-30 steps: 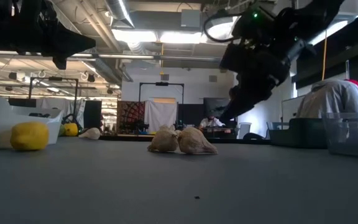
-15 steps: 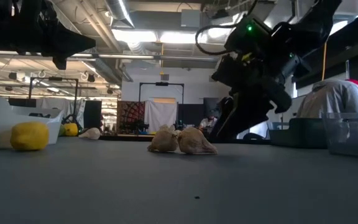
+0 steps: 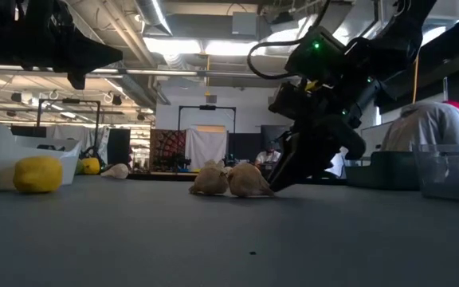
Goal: Sort produce into baskets
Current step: Put the garlic into the white bin
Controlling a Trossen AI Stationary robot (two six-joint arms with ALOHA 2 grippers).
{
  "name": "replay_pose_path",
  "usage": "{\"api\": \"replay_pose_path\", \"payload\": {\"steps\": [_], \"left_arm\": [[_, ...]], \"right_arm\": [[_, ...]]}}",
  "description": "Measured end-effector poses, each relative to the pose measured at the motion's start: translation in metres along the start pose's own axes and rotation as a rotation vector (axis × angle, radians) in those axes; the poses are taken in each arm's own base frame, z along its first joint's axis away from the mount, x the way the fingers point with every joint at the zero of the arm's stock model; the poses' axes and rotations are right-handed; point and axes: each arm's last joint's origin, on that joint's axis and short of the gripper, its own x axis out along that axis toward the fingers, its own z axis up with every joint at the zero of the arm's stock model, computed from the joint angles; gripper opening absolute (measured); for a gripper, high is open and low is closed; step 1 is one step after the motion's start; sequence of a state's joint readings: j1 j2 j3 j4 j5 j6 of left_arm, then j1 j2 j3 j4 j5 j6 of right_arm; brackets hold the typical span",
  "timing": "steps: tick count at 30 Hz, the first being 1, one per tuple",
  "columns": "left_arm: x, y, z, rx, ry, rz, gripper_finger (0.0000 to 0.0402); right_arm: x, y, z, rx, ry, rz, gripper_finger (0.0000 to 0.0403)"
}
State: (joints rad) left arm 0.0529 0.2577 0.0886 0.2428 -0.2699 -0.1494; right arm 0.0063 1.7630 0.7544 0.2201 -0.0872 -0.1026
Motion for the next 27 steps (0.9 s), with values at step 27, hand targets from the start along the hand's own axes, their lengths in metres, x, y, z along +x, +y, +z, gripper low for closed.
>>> {"api": "replay_pose_path", "payload": {"steps": [27], "left_arm": [[0.0, 0.0, 0.0, 0.048, 0.0, 0.0, 0.0006]], "right_arm": [[0.0033, -0.001, -0.0026, -0.034, 0.019, -0.04, 0.0002]]}}
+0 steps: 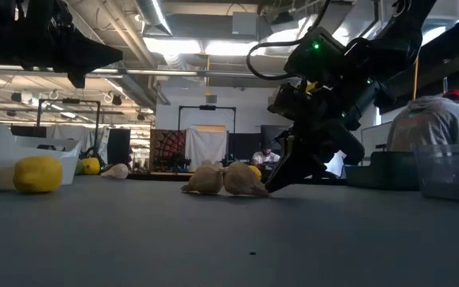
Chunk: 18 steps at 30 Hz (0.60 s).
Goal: Sort produce into baskets
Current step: Put the garlic into the white bin
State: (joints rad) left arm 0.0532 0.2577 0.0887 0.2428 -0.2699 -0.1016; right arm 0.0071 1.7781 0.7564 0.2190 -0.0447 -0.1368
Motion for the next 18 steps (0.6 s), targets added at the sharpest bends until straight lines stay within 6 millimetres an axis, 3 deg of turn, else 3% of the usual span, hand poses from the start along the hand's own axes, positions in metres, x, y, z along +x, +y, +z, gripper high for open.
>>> {"api": "replay_pose_path", "payload": {"steps": [12, 18], "left_arm": [[0.0, 0.0, 0.0, -0.118, -0.002, 0.009, 0.0008], [0.0, 0.0, 0.0, -0.113, -0.001, 0.011, 0.0045]], "right_arm": [[-0.025, -0.002, 0.016, -0.003, -0.072, -0.046, 0.0001], [-0.028, -0.002, 0.016, 0.078, -0.056, -0.033, 0.0003]]}}
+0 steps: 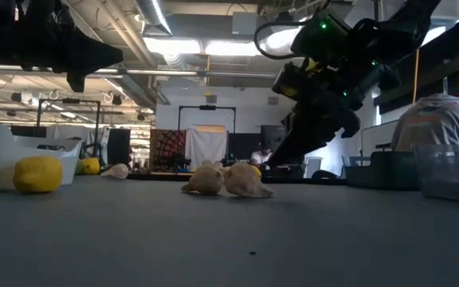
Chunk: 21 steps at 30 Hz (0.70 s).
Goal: Sort produce into baskets
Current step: Put the garlic into the white bin
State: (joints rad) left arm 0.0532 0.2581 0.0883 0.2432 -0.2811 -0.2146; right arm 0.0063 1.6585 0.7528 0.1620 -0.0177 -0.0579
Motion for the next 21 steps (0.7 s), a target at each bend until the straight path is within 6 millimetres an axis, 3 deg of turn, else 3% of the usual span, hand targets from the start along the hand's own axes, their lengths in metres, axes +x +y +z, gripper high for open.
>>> {"api": "replay_pose_path", "payload": {"steps": [4, 9, 15, 21], "left_arm": [[0.0, 0.0, 0.0, 0.0, 0.0, 0.001, 0.008], [0.0, 0.0, 0.0, 0.0, -0.001, 0.0, 0.011], [0.0, 0.0, 0.0, 0.001, -0.002, 0.0, 0.0122], [0.0, 0.0, 0.0, 0.002, -0.002, 0.0, 0.0123]], "right_arm": [[0.0, 0.001, -0.002, 0.002, 0.016, 0.027, 0.0022], [0.007, 0.002, -0.003, -0.027, -0.001, 0.078, 0.0086], [0.02, 0.002, -0.01, -0.081, 0.005, 0.07, 0.0155], [0.03, 0.002, -0.019, -0.104, 0.042, 0.051, 0.0174]]}}
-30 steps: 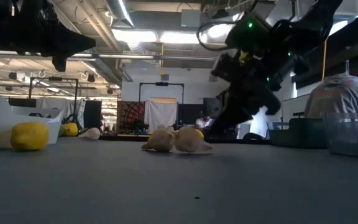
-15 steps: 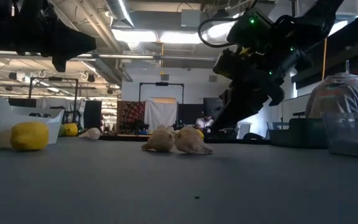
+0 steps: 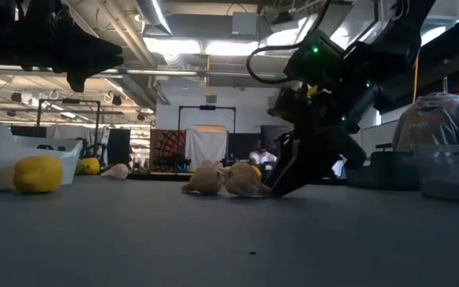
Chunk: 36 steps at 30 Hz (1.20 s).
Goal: Sort produce into baskets
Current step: Put the garlic into the white bin
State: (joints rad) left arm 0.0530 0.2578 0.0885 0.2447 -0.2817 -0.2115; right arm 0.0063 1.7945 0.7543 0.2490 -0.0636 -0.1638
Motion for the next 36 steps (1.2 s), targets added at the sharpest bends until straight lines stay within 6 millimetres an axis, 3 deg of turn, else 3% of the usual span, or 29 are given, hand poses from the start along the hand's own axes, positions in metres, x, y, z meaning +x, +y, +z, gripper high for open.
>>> {"api": "replay_pose_path", "payload": {"steps": [6, 18, 26, 36], "left_arm": [[0.0, 0.0, 0.0, 0.0, 0.0, 0.0, 0.0123], [0.0, 0.0, 0.0, -0.032, 0.0, 0.0, 0.0123], [0.0, 0.0, 0.0, -0.037, 0.0, 0.0, 0.0123], [0.006, -0.002, 0.003, -0.028, -0.011, -0.003, 0.0123]], "right_arm": [[0.007, 0.0, -0.001, -0.009, -0.032, 0.006, 0.0157], [0.008, 0.0, -0.001, -0.031, -0.032, 0.008, 0.0016], [0.001, -0.001, 0.001, -0.03, -0.014, -0.041, 0.003], [-0.037, -0.005, 0.027, -0.03, -0.115, -0.111, 0.0023]]}}
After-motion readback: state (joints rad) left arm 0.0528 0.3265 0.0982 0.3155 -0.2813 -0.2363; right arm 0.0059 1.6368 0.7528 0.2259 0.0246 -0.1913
